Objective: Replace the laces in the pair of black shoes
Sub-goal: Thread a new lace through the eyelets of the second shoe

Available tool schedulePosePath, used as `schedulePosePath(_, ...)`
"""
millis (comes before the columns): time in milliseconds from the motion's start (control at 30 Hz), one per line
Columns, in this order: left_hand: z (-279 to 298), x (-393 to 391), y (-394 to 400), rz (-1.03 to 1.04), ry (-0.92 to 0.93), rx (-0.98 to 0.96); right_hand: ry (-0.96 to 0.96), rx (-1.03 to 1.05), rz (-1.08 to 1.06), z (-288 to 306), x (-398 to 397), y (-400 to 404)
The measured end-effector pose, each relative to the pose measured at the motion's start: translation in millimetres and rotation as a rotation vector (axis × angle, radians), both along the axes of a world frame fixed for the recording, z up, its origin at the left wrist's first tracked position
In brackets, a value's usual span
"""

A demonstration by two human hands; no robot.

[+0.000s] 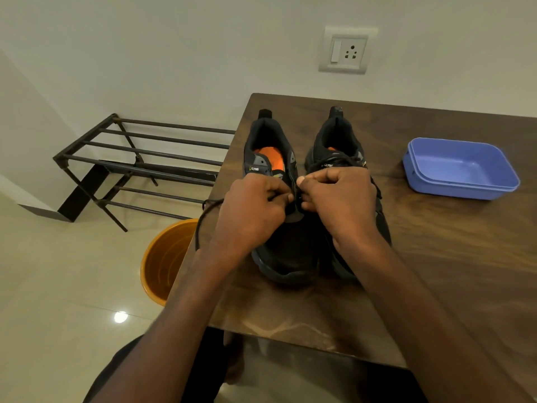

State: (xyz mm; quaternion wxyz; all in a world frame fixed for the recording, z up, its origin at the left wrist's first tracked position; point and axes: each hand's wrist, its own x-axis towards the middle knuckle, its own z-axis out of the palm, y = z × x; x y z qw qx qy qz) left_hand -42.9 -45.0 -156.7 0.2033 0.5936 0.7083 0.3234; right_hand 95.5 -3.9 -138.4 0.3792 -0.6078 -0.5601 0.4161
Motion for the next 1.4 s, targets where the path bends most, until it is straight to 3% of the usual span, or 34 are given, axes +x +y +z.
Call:
schedulePosePath(167, -2, 10, -8, 0.15, 0.196, 0.086, -0.064, -0.042, 0.09, -2, 10, -5)
schedulePosePath(400, -5, 7, -4, 0.058, -0.043, 0.105, -0.163, 0.072, 0.007, -4, 0, -23)
schedulePosePath(500, -3, 1, -4, 0.079, 0.162, 0.203, -0.191, 0.088, 0.012, 1, 1, -25)
schedulePosePath(567, -1, -4, -4, 0.17, 0.251, 0.231, -0.154, 0.059, 0.034, 3, 2, -23)
schedulePosePath(667, -5, -8, -2, 0.111, 0.245, 0.086, 0.007, -0.002, 0.081, 11, 2, -18)
schedulePosePath(767, -9, -15, 1, 0.075, 0.111, 0.125, 0.12, 0.104, -0.086, 25, 22, -9)
schedulePosePath(867, -6, -24, 3, 0.058, -0.001, 0.154, -0.243, 0.472, -0.304, 30, 51, 3)
schedulePosePath(967, -7, -30, 2, 0.027, 0.0, 0.146, -0.618, 0.638, -0.175, 25, 48, -3)
schedulePosePath(1033, -8, -32, 3, 0.013, -0.023, 0.152, -0.685, 0.644, 0.059, 22, 28, -15)
schedulePosePath(1167, -10, -35, 4, -0.002, -0.013, 0.161, -0.809, 0.34, 0.371, 16, 0, -22)
schedulePosePath(1267, -11, -36, 5, 0.0, -0.053, 0.146, -0.659, 0.326, 0.252, 13, 13, -10)
schedulePosePath(1333, -12, -36, 7, 0.005, -0.052, 0.14, -0.539, 0.417, -0.017, 18, 34, -1)
schedulePosePath(1400, -12, -37, 8, 0.006, -0.05, 0.14, -0.556, 0.537, -0.251, 26, 52, 6)
